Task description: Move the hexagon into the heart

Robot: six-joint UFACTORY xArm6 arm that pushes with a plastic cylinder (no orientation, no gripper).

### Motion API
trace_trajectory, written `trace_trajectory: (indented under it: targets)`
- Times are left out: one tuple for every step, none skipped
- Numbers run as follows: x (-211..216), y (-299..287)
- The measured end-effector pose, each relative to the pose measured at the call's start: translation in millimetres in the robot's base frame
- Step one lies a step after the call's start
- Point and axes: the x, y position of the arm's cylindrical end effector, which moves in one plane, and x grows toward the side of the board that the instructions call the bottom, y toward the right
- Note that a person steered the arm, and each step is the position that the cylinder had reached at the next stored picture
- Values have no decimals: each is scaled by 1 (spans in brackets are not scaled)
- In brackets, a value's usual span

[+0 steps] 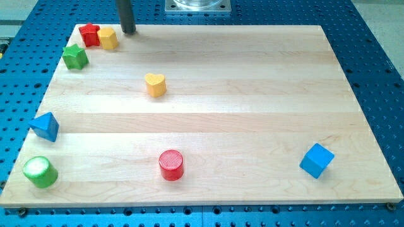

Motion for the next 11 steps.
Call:
trace_trajectory:
  targets:
    - [38, -20]
    - [68, -17]
    - [76, -6]
    - [163, -22]
    - [149, -60]
    - [114, -121]
    - [88, -130]
    - [40, -127]
    - [51, -101]
    - [92, -41]
    - [159, 24]
